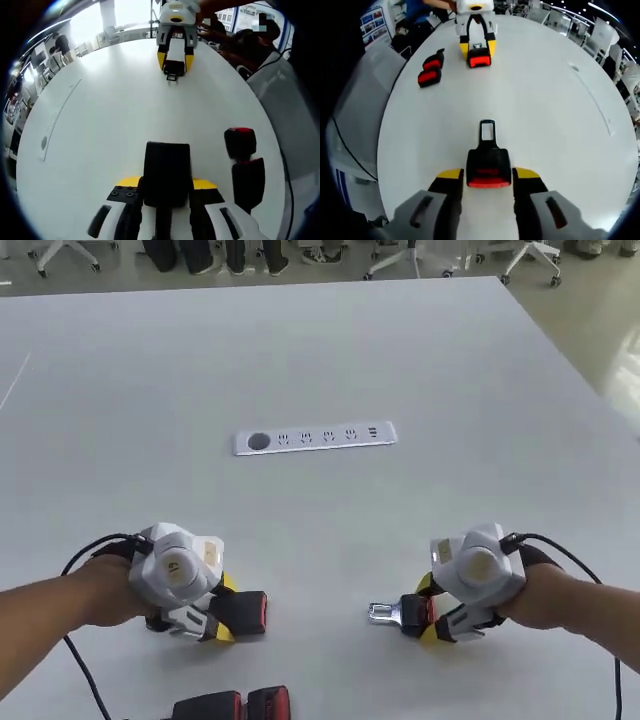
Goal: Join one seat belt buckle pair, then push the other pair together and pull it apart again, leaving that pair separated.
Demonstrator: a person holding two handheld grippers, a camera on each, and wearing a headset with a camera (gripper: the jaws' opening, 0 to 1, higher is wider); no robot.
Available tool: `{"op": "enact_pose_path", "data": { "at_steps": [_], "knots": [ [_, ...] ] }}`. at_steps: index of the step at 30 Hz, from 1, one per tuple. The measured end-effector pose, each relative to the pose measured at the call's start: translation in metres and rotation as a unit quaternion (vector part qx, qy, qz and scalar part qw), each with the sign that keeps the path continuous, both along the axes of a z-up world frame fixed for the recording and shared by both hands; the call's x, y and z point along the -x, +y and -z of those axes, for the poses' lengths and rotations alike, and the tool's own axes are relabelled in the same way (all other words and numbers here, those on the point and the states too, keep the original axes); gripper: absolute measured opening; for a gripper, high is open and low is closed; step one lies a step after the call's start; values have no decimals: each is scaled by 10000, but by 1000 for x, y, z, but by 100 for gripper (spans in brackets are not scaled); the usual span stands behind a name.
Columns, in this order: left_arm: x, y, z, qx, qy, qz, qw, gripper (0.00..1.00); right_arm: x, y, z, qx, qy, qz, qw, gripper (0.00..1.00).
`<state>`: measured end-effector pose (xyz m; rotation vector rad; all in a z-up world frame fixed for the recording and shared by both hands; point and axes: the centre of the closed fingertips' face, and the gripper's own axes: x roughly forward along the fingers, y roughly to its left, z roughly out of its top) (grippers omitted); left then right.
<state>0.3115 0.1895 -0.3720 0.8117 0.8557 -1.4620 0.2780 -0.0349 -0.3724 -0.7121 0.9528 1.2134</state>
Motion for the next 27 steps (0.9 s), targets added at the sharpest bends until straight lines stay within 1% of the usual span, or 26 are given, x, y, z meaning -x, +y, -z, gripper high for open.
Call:
{"op": "enact_pose_path", "data": {
  "at_steps": [1,2,3,4,5,7,8,9,10,11,12,13,14,15,16,17,18,19,20,21,22,23,24,25,26,27],
  "knots": [
    [6,2,-1,-95,202,-134,9997,45,0,2,-1,-66,-3,115,9999,55],
    [6,0,-5,-4,189,-191,9996,49,-2,4,-5,-182,-7,379,9991,62],
    [6,-7,-13,258,117,-313,9991,51,-2,5,-9,-253,-26,594,9979,65],
    [6,-7,-17,349,127,-475,9982,52,-3,7,-12,-321,-110,671,9972,66],
    [3,-8,-24,493,141,-736,9960,52,-3,10,-18,-490,-232,736,9958,67],
    [-4,-4,-31,633,52,-1198,9908,59,-2,10,-22,-572,-365,895,9937,69],
    [-5,-3,-33,649,22,-1278,9897,65,-3,9,-24,-567,-456,1051,9918,70],
    [-4,1,-39,690,-40,-1491,9864,70,-4,6,-27,-586,-554,1307,9881,71],
    [-4,3,-42,736,-96,-1564,9849,74,-5,5,-28,-607,-580,1533,9846,73],
    [-5,8,-45,807,-248,-1663,9824,74,-8,6,-33,-831,-616,1991,9745,75],
    [-6,12,-48,851,-292,-1853,9786,73,-11,9,-40,-1130,-727,2323,9633,77],
    [-6,18,-52,930,-273,-2261,9693,72,-12,9,-44,-1265,-819,2543,9553,78],
    [-7,21,-56,1017,-268,-2514,9622,74,-13,7,-48,-1309,-927,2823,9458,78],
    [-9,26,-62,1209,-250,-2899,9491,75,-13,5,-50,-1296,-1013,2967,9407,78],
    [-9,31,-66,1325,-221,-3156,9393,76,-13,4,-54,-1327,-1150,3076,9352,78],
    [-9,34,-70,1451,-216,-3341,9310,76,-13,3,-58,-1389,-1276,3194,9287,78],
    [-8,37,-75,1563,-227,-3482,9240,75,-12,3,-62,-1479,-1343,3318,9219,80],
    [-5,44,-80,1637,-311,-3641,9163,74,-7,6,-66,-1609,-1318,3458,9149,82],
    [-3,49,-83,1658,-415,-3733,9118,73,-6,7,-71,-1672,-1417,3503,9106,84],
    [1,55,-85,1667,-487,-3840,9069,74,-4,8,-79,-1739,-1636,3551,9038,84],
    [7,57,-85,1677,-438,-3926,9032,75,-2,9,-82,-1786,-1669,3622,8995,85],
    [13,59,-89,1804,-381,-4058,8952,77,2,10,-86,-1851,-1651,3781,8919,86],
    [19,61,-93,1947,-371,-4177,8867,79,5,10,-88,-1864,-1651,3835,8893,88],
    [23,64,-96,2027,-376,-4262,8809,80,8,10,-91,-1866,-1675,3884,8867,89],
    [27,65,-99,2138,-365,-4370,8729,82,10,11,-93,-1890,-1725,3893,8848,89],
    [33,67,-102,2218,-412,-4453,8665,86,15,12,-97,-1906,-1762,3893,8838,88]
  ]
}}
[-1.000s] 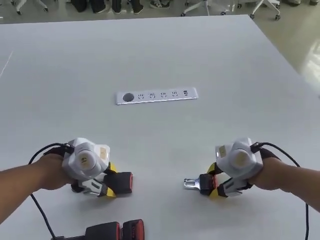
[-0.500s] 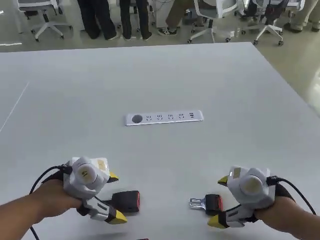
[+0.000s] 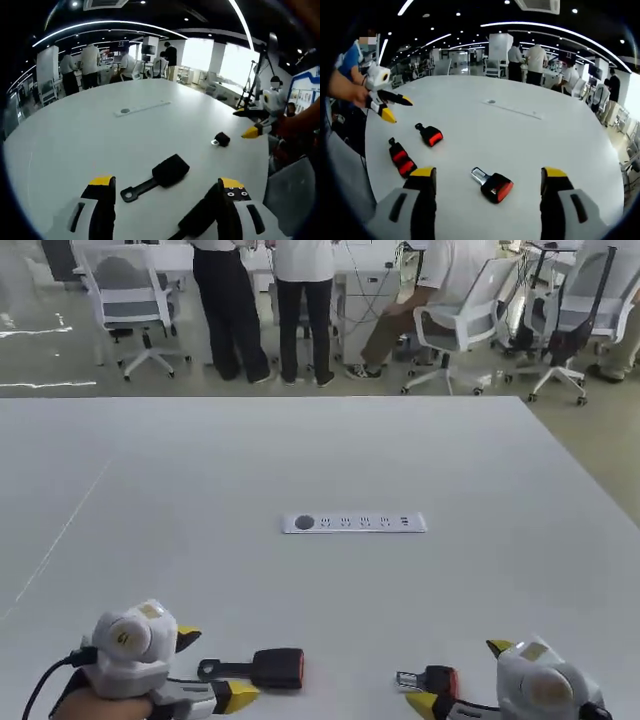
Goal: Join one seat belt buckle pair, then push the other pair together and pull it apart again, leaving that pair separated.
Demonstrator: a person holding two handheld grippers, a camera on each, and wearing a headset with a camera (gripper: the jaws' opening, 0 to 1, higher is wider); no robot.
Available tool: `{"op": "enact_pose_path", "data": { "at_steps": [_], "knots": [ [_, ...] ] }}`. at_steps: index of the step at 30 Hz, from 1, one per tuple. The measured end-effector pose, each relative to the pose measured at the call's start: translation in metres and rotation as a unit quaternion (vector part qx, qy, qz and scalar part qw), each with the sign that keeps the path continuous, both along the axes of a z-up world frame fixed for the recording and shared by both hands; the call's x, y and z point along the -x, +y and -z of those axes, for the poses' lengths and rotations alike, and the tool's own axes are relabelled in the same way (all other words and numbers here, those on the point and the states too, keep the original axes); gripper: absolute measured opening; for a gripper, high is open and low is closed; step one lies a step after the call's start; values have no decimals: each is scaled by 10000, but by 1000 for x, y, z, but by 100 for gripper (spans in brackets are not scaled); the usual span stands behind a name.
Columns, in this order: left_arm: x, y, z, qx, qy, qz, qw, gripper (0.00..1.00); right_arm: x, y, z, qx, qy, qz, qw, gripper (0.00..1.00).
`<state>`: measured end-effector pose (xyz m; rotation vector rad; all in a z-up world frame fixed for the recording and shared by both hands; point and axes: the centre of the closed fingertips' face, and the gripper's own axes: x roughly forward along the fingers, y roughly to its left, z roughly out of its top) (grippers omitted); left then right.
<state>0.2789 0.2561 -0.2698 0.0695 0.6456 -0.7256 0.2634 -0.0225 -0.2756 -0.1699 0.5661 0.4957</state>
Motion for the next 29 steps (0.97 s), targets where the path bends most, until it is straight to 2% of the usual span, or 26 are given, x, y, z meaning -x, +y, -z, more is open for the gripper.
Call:
{"op": "enact_pose_path", "data": {
  "at_steps": [1,2,3,5,7,8,11,13,14,17,19,20,22,29],
  "knots": [
    [2,1,-1,-16,-44,-15,10000,90,1,0,-1,8,-18,2,10000,88],
    [12,-1,-8,136,-222,-96,9996,95,4,-1,-7,49,-145,38,9999,88],
    [19,-3,-11,239,-266,-75,9993,97,7,-2,-12,-11,-215,104,9997,88],
    [32,-1,-8,185,-241,-105,9995,98,13,-1,-20,-143,-284,196,9993,89],
    [41,6,-5,189,-206,-169,9995,99,18,-1,-24,-105,-365,204,9991,89],
    [50,5,-6,260,-170,-226,9993,99,22,-1,-25,-79,-378,203,9990,90],
    [58,11,-11,296,-184,-329,9989,100,35,0,-29,-99,-390,208,9990,90],
    [64,12,-17,407,-241,-359,9982,100,43,1,-29,-81,-397,205,9990,90],
    [67,13,-19,414,-249,-367,9982,100,49,2,-31,-42,-461,176,9988,90],
    [77,12,-23,569,-162,-344,9977,100,61,8,-32,-59,-499,86,9987,90],
    [81,17,-26,443,-306,-343,9980,100,70,10,-31,16,-490,14,9988,90],
    [84,20,-28,407,-328,-315,9981,100,75,12,-32,4,-481,-1,9988,90],
    [90,23,-33,476,-323,-302,9979,100,82,14,-33,-30,-485,-15,9988,92],
    [107,37,-39,488,-449,-344,9972,100,99,15,-37,-62,-567,10,9984,93]
  ]
}}
